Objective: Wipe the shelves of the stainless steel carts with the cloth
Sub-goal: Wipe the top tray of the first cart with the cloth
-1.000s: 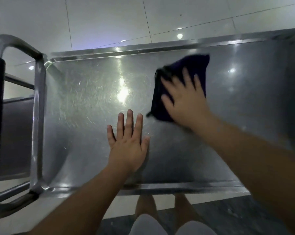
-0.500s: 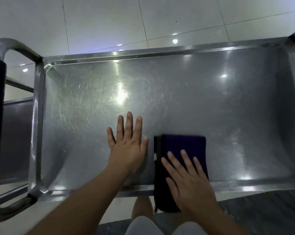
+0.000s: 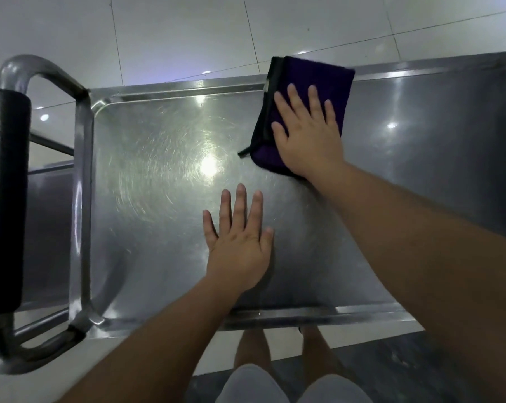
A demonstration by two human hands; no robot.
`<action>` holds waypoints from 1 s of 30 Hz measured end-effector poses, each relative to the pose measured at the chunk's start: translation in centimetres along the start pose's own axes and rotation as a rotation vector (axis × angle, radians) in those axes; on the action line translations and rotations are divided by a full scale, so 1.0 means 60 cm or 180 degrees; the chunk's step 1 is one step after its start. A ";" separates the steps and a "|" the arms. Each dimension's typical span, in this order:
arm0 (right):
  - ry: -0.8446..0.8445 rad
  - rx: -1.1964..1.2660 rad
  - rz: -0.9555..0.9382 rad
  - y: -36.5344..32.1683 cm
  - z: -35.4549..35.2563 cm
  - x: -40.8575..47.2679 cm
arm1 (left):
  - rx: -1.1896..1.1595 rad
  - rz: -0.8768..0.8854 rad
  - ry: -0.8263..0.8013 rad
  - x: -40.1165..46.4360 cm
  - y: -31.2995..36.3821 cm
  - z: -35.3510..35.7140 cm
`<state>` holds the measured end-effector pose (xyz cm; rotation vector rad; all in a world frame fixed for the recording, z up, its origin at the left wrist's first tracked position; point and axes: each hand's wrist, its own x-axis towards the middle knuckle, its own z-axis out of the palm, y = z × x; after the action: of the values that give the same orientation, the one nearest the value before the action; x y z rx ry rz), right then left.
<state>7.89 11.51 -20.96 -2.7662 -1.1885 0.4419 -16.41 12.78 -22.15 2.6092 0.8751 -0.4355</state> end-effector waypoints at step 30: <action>-0.0607 -0.0477 -0.1343 0.023 0.099 -0.546 | -0.0656 -0.0079 -0.0715 -0.071 0.011 -0.134</action>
<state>-14.39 -13.27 -19.55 -2.5228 -1.8648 0.5980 -17.87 13.48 -13.14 2.3119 0.8297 -0.5981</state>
